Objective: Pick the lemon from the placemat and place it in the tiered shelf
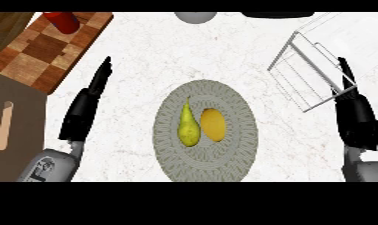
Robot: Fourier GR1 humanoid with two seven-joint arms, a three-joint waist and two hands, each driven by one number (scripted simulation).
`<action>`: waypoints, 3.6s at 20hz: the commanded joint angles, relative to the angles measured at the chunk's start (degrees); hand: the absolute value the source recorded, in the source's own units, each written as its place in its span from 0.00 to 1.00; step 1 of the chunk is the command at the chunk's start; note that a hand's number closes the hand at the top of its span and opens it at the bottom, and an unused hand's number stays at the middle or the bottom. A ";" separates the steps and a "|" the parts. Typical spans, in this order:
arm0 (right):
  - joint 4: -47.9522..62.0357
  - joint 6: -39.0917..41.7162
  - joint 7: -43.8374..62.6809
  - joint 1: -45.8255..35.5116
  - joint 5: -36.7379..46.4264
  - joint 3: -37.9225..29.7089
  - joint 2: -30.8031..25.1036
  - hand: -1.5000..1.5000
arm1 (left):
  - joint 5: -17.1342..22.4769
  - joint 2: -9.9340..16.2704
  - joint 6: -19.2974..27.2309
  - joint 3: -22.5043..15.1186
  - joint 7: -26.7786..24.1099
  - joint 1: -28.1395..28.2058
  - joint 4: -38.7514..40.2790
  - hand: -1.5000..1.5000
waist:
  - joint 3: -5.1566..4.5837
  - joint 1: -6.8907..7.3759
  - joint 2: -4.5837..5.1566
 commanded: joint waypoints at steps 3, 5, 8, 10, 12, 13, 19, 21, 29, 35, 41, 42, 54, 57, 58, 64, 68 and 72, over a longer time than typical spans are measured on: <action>-8.09 -10.73 11.56 5.57 8.55 1.07 -1.72 0.00 | 0.86 -0.80 -1.30 -0.11 3.64 3.49 2.12 0.50 | -0.83 -0.70 -1.23; -9.67 -14.33 16.45 7.26 12.68 1.27 -4.57 0.00 | 2.87 1.01 -3.33 1.07 3.33 6.76 4.33 0.50 | -1.13 -1.14 -1.36; -1.67 -18.92 20.66 12.50 21.03 -0.08 -9.22 1.00 | 4.37 -0.20 -4.19 0.44 5.01 7.63 5.00 0.50 | -1.52 -1.46 -0.19; -7.65 -23.35 23.71 11.62 16.96 2.73 1.68 1.00 | 5.18 -0.76 -5.58 0.15 4.92 7.97 5.66 0.50 | -0.91 -0.43 -0.82; -11.58 -22.21 22.98 11.25 14.84 5.74 5.33 0.00 | 5.02 -0.46 -6.27 -0.75 6.11 9.03 3.57 0.50 | -0.76 0.24 -1.05; -9.68 -21.96 19.67 10.39 15.23 8.62 8.06 0.00 | 5.12 -0.38 -6.69 -0.40 5.90 8.30 3.94 0.50 | -0.70 0.63 -0.89; -21.51 -16.56 28.79 9.56 23.58 19.02 3.83 0.00 | 5.05 -1.23 -8.06 0.92 4.54 7.45 7.47 0.50 | -0.79 0.19 -0.98; -27.37 -13.89 38.27 7.97 26.17 20.88 1.42 0.00 | 4.89 -0.36 -8.69 1.16 5.99 7.08 6.93 0.50 | -0.83 0.14 -1.08; -23.93 2.87 65.86 -2.88 38.41 26.97 -9.04 0.00 | 5.18 0.51 -9.69 1.12 5.99 7.77 4.99 0.50 | -1.34 2.20 -1.24; -19.83 15.45 86.46 -15.82 47.95 34.31 -3.85 0.00 | 4.36 -1.77 -8.67 0.43 7.38 5.04 6.46 0.50 | -1.21 2.46 -0.98; -6.92 19.90 92.13 -25.42 48.97 35.97 11.90 0.00 | 3.27 -2.12 -8.81 0.18 5.41 6.54 7.05 0.50 | -0.87 2.23 -0.72; -6.64 19.53 92.08 -23.51 49.57 36.98 13.04 0.00 | 3.98 -0.87 -9.77 1.40 5.16 6.79 6.95 0.50 | -0.82 1.56 -0.87; 5.73 20.97 95.38 -27.95 50.48 32.76 21.23 0.00 | 3.63 -1.44 -9.61 2.43 5.06 7.82 7.13 0.50 | -0.79 0.65 -1.15; 8.74 18.46 95.38 -25.81 54.23 35.05 21.27 0.00 | 4.21 -0.77 -10.37 3.07 5.26 8.22 6.42 0.50 | -0.79 0.77 -1.19; 10.11 19.37 95.39 -27.83 54.20 34.02 21.28 0.00 | 3.38 -2.45 -9.23 1.43 5.80 8.89 4.52 0.50 | -0.78 1.11 -1.22; 9.64 19.97 95.39 -25.14 56.31 35.37 21.30 0.00 | 3.16 -2.46 -9.11 3.60 5.76 6.04 7.40 0.50 | -0.75 0.05 -1.19; 11.49 20.27 94.77 -25.04 55.58 34.35 21.30 0.00 | 2.44 -2.67 -9.71 2.40 6.03 8.12 5.60 0.50 | -0.72 0.55 -1.04; 10.82 20.61 95.39 -24.43 54.79 34.99 21.30 0.00 | 1.41 -3.90 -9.05 2.54 3.88 8.59 7.72 0.50 | -0.74 0.44 -1.02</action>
